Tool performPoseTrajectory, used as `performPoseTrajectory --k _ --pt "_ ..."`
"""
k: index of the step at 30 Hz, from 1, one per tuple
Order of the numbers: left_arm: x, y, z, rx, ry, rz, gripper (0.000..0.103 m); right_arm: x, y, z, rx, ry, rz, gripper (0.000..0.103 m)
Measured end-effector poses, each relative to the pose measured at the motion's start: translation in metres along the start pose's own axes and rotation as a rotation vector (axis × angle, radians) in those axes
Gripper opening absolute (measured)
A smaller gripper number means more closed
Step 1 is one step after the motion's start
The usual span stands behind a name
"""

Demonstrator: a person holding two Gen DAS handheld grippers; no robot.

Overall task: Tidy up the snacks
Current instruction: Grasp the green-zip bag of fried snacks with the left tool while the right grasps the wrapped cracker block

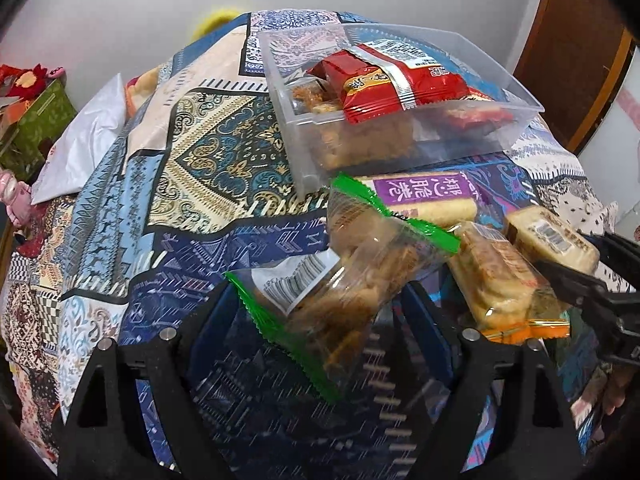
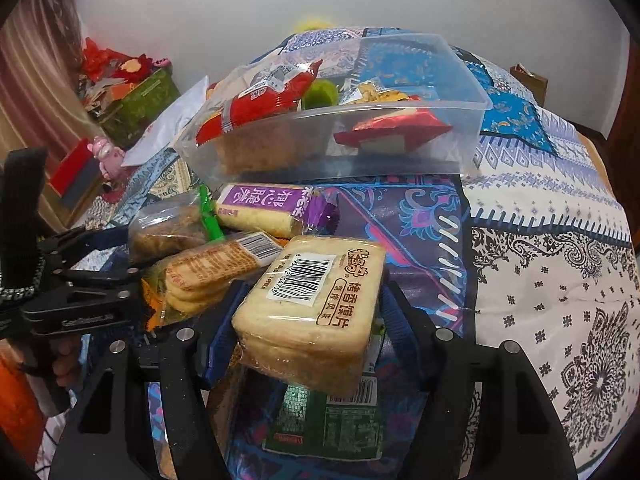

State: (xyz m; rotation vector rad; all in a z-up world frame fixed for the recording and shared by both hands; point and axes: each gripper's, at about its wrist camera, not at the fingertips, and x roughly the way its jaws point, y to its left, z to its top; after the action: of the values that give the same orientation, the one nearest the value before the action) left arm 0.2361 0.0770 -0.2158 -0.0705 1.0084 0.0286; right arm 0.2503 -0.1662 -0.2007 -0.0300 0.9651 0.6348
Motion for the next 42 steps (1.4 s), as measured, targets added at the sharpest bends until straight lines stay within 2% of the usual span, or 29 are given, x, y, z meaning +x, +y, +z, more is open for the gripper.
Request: performPoseTrajectory --k 3,5,8,10,21,25,27,29,31,32,34,37,42 --pt "0.000 0.001 0.001 -0.035 -0.031 -0.016 0.084 -0.003 -0.001 -0.001 0.004 -0.009 0.003 0.062" --pt "-0.004 0.000 0.000 -0.045 -0.064 -0.019 0.081 -0.005 -0.002 -0.002 0.004 -0.014 0.004 0.060" --pt "-0.011 -0.004 -0.003 -0.023 -0.094 -0.006 0.060 -0.008 -0.003 -0.003 0.005 -0.019 0.005 0.058" --pt "-0.013 -0.004 -0.005 -0.017 -0.094 -0.008 0.042 -0.010 -0.005 -0.003 0.010 -0.023 0.004 0.057" --pt "-0.045 -0.004 -0.022 -0.005 -0.136 -0.040 0.022 -0.027 -0.015 -0.004 0.036 -0.053 -0.009 0.053" --pt "-0.060 -0.004 -0.032 0.006 -0.142 -0.045 0.020 -0.032 -0.016 -0.004 0.037 -0.064 -0.012 0.053" --pt "-0.065 -0.003 -0.035 0.017 -0.118 -0.055 0.021 -0.035 -0.016 -0.004 0.037 -0.069 -0.010 0.053" --pt "-0.069 -0.003 -0.038 0.019 -0.095 -0.055 0.033 -0.036 -0.017 -0.003 0.038 -0.071 -0.007 0.053" --pt "-0.076 -0.002 -0.040 0.033 -0.115 -0.033 0.071 -0.037 -0.017 -0.004 0.036 -0.071 -0.003 0.052" --pt "-0.080 -0.003 -0.040 0.044 -0.142 -0.017 0.076 -0.038 -0.017 -0.003 0.036 -0.071 -0.003 0.052" --pt "-0.085 -0.003 -0.035 0.072 -0.172 0.010 0.079 -0.038 -0.018 -0.004 0.035 -0.072 -0.001 0.052" --pt "-0.079 -0.002 -0.023 0.094 -0.168 -0.007 0.081 -0.037 -0.021 -0.003 0.045 -0.070 0.003 0.052" --pt "-0.042 0.003 -0.008 0.092 -0.090 -0.055 0.081 -0.039 -0.023 -0.002 0.051 -0.076 0.004 0.052"
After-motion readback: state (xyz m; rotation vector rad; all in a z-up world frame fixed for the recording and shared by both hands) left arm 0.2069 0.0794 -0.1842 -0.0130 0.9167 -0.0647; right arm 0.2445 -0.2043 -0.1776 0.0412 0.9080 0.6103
